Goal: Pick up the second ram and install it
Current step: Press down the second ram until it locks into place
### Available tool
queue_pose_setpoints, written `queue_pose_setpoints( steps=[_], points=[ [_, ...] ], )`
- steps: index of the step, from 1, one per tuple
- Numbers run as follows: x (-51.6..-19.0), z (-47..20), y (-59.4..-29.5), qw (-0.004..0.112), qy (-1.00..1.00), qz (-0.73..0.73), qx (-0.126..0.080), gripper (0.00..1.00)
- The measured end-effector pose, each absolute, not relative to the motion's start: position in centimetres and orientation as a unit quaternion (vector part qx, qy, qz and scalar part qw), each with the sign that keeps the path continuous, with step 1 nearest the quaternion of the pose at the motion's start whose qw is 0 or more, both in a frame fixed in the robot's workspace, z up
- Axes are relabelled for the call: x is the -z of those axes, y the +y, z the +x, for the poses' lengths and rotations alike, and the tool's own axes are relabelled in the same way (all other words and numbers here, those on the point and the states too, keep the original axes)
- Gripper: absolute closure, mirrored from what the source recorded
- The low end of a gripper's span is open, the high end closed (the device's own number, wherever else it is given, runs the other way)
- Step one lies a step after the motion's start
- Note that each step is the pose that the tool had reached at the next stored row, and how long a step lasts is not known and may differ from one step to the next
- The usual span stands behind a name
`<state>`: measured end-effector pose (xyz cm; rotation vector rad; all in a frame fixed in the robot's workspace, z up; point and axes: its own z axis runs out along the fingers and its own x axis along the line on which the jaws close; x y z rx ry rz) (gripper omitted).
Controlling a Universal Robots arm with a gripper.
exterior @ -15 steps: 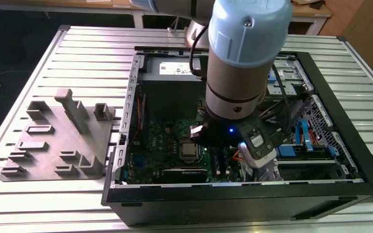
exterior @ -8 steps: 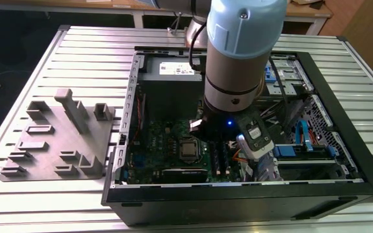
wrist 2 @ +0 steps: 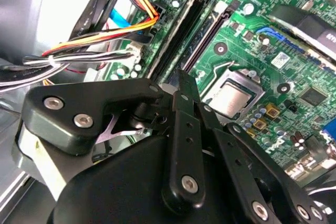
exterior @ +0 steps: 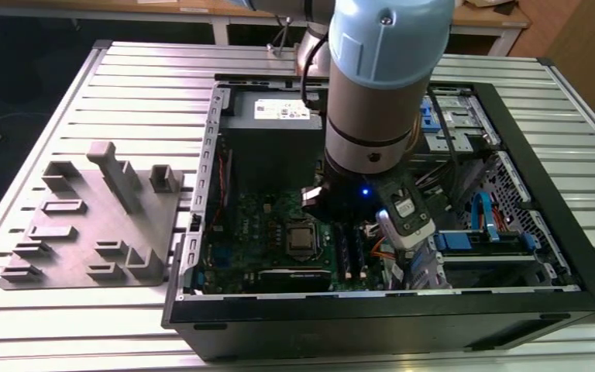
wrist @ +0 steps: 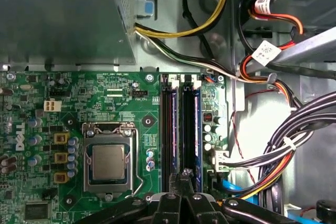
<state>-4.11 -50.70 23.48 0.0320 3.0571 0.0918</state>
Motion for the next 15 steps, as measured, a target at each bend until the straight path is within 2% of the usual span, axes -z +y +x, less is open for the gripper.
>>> queue_pose_setpoints(
  steps=[15],
  points=[
    [-24.43,-4.11,-50.69,0.042,0.999,0.011,-0.03,0.93]
  ],
)
